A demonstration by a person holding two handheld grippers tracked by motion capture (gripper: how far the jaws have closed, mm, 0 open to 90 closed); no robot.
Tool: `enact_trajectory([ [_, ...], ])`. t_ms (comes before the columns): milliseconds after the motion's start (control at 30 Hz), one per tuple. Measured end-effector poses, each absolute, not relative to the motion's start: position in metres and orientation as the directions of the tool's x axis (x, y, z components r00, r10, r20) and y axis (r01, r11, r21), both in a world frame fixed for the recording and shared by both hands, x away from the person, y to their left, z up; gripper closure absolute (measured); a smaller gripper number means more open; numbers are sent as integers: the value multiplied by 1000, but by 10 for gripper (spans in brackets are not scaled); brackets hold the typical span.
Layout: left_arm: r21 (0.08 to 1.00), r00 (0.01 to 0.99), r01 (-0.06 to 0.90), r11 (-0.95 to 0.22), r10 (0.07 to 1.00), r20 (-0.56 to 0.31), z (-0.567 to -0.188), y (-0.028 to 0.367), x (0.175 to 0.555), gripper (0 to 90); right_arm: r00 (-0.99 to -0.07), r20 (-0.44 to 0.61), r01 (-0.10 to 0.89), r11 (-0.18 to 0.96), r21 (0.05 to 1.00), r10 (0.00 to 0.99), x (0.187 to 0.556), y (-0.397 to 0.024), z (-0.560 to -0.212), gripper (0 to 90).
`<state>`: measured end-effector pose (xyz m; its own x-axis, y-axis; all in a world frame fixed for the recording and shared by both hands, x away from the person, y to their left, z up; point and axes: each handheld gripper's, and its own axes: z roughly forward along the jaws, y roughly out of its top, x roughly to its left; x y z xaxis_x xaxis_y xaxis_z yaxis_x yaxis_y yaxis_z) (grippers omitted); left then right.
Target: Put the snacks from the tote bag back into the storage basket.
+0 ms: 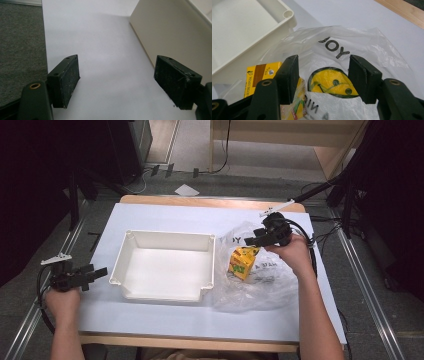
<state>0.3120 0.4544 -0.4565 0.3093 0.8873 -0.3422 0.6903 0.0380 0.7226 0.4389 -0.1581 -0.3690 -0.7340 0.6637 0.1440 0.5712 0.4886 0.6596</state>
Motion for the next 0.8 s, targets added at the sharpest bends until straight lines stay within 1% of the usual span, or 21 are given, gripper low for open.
enact_trajectory([
  [267,722,322,691,26,884,-340,-457,451,318,217,-738,140,574,504,645,660,437,-156,-370,424],
  [433,723,319,690,33,882,-345,-457,450,319,217,-736,143,589,522,617,661,437,-154,-375,420],
  [500,723,323,690,30,881,-346,-457,450,320,217,-735,139,583,514,629,663,436,-155,-376,426],
  [800,722,322,691,31,881,-346,-458,450,321,217,-732,146,590,511,625,666,436,-155,-376,425],
])
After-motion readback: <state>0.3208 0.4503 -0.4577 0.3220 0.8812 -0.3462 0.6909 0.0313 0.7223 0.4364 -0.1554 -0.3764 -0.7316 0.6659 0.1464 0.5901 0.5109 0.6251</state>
